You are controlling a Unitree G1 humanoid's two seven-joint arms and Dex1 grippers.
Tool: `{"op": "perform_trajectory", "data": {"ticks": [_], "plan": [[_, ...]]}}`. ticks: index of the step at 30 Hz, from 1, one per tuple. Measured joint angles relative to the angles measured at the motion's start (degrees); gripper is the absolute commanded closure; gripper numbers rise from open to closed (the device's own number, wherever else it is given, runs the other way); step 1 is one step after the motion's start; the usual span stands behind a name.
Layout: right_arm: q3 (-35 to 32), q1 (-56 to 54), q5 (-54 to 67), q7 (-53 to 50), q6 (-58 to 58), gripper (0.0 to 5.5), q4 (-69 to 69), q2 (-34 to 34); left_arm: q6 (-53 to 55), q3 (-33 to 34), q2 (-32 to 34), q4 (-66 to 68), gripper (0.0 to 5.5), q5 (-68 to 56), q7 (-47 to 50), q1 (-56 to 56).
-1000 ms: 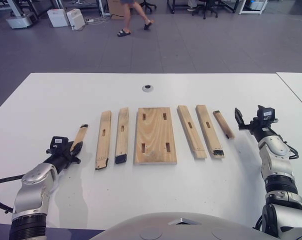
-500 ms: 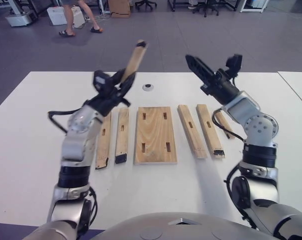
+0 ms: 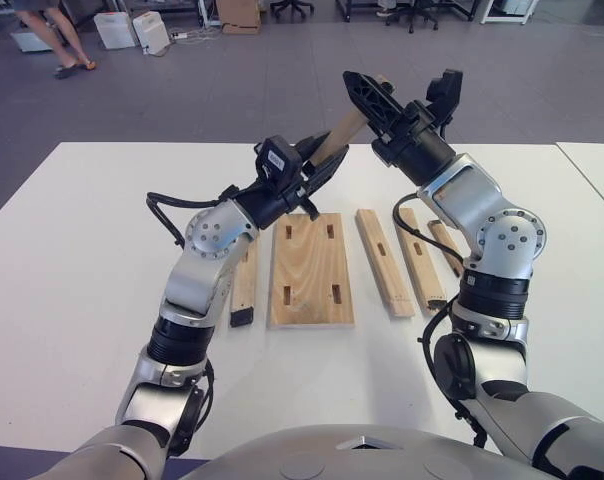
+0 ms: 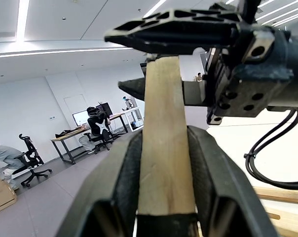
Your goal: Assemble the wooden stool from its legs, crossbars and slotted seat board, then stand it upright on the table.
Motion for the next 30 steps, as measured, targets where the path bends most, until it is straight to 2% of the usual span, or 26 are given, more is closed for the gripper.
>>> {"op": "perform_trajectory", "data": {"ticks": [6,11,12,14,17,20,23,30], "plan": [[0.16,0.36,-0.20,-1.43,0.01,5.10,-0.24,-0.14,-0.08,-0.12,0.16,-0.61,4.23,0.24,-0.04,0.05],[0.01,1.66,0.47,-2.21,0.02,5.10,-0.55,-0.13,0.00,-0.79,0.19,-0.66,4.23,1.27,-0.06,0.56],[-0.03,1.91,0.54,-2.34,0.01,5.10,-0.67,-0.14,0.20,-0.89,0.17,-0.70,3.84,1.26,-0.06,0.63],[0.26,3.51,-3.38,-1.30,-1.54,5.10,-2.47,-1.86,1.13,-0.53,-0.37,-1.05,3.52,-0.11,-0.04,1.54],[-0.87,14.18,-13.39,2.43,-6.10,5.10,-3.47,-8.65,3.66,7.46,-0.78,-1.23,3.19,-3.73,3.79,6.02],[0.24,22.38,-21.69,6.42,-11.09,5.10,-2.59,-10.67,5.68,11.51,-2.28,-1.20,3.19,-5.77,7.20,9.26],[1.12,25.28,-27.93,9.03,-16.63,5.10,3.46,-9.67,7.42,16.16,-4.42,-0.20,3.19,-8.70,11.54,9.46],[1.07,23.88,-31.36,15.81,-23.61,5.10,13.26,-7.41,7.40,14.63,-4.84,0.10,3.19,-7.88,12.57,10.29]]}}
